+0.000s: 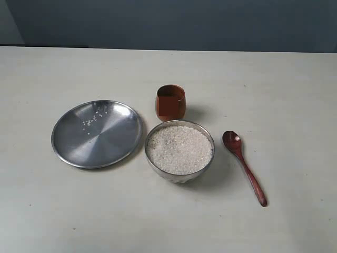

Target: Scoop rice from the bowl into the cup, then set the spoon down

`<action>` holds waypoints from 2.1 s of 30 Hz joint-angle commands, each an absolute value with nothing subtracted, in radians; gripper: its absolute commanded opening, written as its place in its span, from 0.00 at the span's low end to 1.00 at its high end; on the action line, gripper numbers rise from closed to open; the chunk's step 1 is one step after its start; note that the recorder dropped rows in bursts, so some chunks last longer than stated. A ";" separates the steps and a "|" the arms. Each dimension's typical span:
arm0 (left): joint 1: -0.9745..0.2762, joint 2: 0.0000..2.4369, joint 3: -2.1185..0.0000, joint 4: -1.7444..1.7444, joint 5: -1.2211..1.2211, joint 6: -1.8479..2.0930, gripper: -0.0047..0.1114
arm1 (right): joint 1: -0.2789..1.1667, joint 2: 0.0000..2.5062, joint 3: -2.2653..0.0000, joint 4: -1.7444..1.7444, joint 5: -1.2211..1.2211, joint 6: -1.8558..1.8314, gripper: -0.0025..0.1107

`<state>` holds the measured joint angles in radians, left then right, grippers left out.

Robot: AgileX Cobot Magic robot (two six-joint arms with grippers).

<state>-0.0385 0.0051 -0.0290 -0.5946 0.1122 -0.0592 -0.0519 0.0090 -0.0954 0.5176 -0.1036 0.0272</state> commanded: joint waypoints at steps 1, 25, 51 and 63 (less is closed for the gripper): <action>-0.041 0.000 -0.096 -0.598 0.160 -0.063 0.04 | -0.057 0.084 -0.197 0.458 0.000 0.028 0.02; -0.041 0.755 -0.436 -0.612 0.359 0.130 0.04 | 0.188 0.955 -0.454 0.385 0.272 -0.236 0.02; -0.041 1.124 -0.436 -0.544 0.344 0.295 0.04 | 0.350 1.483 -0.474 0.340 0.164 -0.234 0.02; -0.041 1.129 -0.436 -0.548 0.339 0.295 0.04 | 0.350 1.483 -0.470 0.356 0.177 -0.233 0.28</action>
